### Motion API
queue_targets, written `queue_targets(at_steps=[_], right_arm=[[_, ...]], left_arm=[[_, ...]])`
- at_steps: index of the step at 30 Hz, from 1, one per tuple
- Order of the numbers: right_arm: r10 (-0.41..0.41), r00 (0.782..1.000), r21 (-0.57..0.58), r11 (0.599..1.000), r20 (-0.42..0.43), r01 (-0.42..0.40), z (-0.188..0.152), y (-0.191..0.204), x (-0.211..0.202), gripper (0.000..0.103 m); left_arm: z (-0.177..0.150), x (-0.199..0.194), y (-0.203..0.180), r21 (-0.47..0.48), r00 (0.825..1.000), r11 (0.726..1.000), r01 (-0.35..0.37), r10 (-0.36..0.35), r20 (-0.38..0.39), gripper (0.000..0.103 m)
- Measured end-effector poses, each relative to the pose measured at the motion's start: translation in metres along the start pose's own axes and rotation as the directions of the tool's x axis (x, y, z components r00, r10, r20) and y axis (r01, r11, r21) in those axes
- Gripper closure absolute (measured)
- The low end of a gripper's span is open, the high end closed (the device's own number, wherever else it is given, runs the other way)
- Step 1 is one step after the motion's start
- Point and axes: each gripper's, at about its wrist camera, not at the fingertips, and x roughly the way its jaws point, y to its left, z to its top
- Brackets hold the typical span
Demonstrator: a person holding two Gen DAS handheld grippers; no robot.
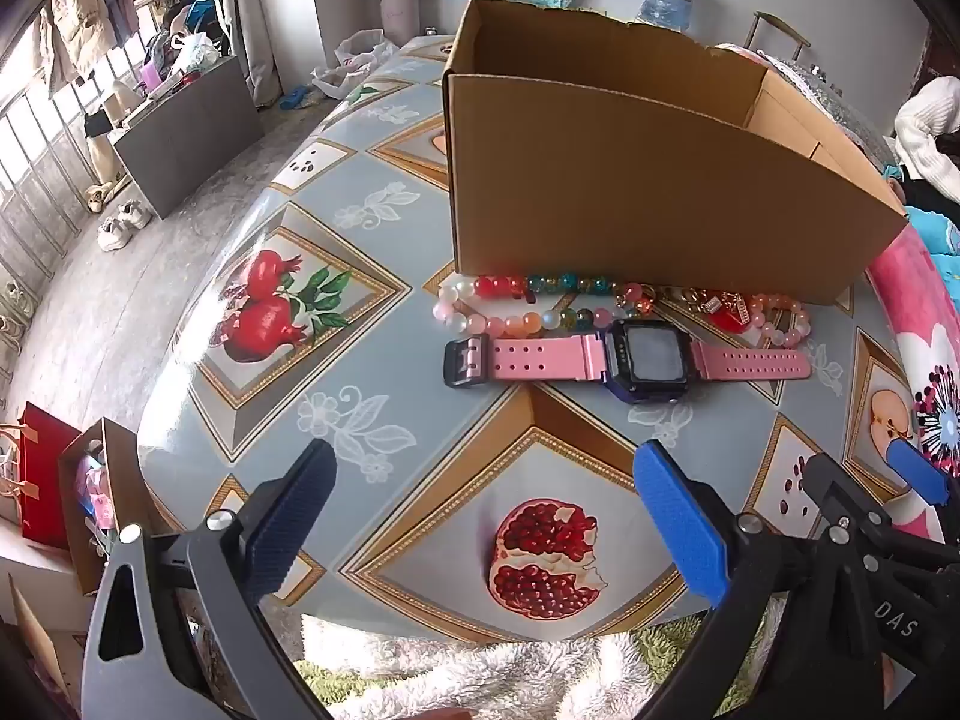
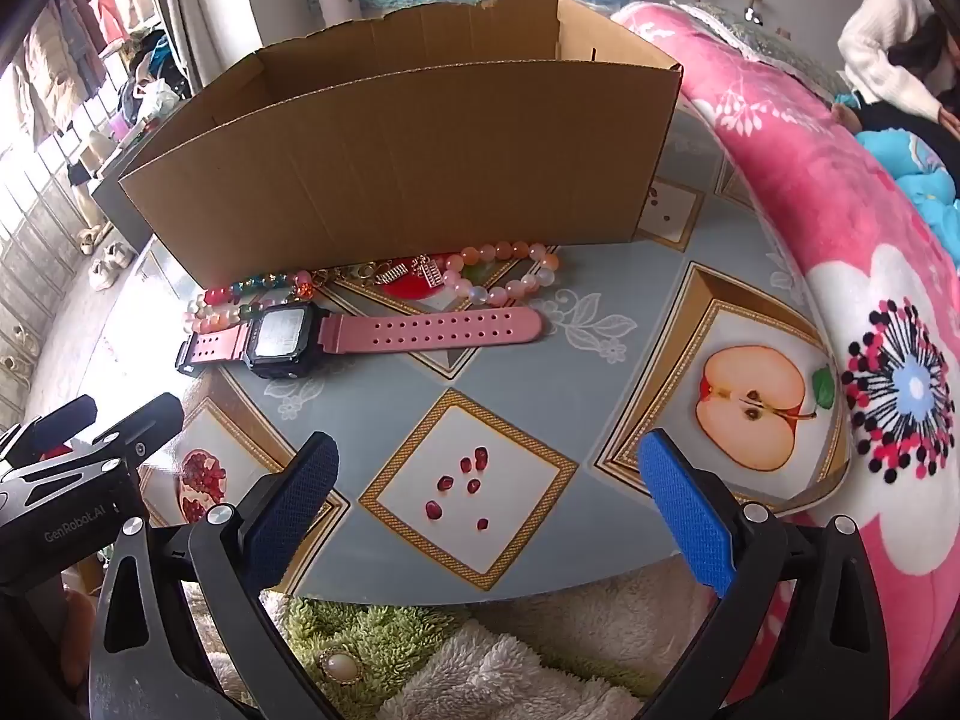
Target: Organize jewelry
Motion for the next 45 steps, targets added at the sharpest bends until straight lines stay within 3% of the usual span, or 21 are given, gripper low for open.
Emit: queue_targets(at_steps=[45], right_arm=[[-0.001,1.0,0.002,1.0,0.004,0.001,0.0004,-0.0032,-0.0014,0.007]], left_arm=[[-0.001,0.0015,0.0007,0.0,1.0,1.0,0.013,-0.013,-0.005,0.006]])
